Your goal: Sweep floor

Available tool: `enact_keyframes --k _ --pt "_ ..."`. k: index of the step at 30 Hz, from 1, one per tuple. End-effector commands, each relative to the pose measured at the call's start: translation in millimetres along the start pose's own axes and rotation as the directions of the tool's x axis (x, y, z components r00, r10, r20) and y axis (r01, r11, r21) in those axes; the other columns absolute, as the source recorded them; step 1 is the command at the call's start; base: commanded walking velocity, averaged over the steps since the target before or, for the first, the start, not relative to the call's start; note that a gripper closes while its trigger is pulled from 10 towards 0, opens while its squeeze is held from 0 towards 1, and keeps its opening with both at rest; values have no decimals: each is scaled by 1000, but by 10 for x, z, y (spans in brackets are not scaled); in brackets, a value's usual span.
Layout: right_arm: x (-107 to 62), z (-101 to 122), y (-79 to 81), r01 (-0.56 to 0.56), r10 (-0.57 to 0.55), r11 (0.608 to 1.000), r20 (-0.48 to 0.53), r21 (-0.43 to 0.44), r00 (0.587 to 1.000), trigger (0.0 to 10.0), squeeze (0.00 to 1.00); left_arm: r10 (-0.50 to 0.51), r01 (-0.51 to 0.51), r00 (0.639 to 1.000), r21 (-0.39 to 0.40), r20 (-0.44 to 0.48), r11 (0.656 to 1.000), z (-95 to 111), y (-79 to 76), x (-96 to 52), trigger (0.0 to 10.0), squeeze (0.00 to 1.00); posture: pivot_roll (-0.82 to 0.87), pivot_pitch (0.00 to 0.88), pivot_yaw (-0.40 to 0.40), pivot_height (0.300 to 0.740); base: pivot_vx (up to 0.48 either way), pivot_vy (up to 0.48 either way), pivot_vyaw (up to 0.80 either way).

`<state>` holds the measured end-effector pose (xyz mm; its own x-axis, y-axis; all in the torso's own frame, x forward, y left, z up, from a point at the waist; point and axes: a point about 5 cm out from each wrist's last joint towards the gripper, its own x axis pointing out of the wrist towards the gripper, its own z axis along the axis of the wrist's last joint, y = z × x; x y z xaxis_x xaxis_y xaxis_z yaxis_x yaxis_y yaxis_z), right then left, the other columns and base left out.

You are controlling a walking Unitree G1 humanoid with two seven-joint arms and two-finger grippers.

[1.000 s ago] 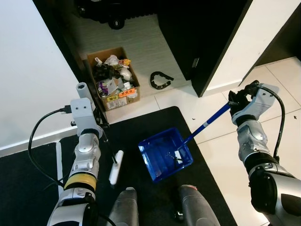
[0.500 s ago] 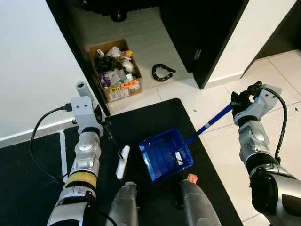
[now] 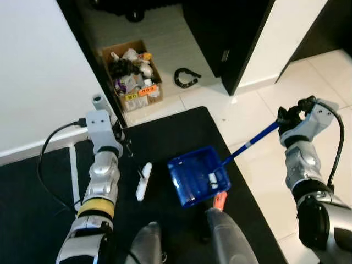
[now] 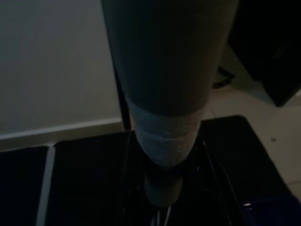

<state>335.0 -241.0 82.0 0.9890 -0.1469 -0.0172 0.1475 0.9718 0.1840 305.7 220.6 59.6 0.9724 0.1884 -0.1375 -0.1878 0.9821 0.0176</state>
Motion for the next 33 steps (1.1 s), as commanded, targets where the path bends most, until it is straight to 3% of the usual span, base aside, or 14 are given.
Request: enact_keyframes --k 1,12,19,33 --pt "18 40 -6 10 -10 1000 19 28 1000 10000 0 6 -6 999 -2 -41 1000 -93 19 -31 10000 0 19 110 -28 740 -480 0 0" --pt "36 112 -112 47 -48 999 30 21 998 10000 0 -15 15 999 -11 -42 1000 -92 -12 -30 10000 0 16 114 -27 740 -480 0 0" --pt "30 180 -278 148 -150 988 46 46 988 10000 0 -30 32 998 43 -54 999 -93 -67 -26 10000 0 13 118 -23 740 0 0 0" --pt "32 211 -304 155 -158 987 61 44 986 10000 0 -19 21 998 46 -53 999 -73 -82 -13 10000 0 13 113 -19 740 0 -451 0"
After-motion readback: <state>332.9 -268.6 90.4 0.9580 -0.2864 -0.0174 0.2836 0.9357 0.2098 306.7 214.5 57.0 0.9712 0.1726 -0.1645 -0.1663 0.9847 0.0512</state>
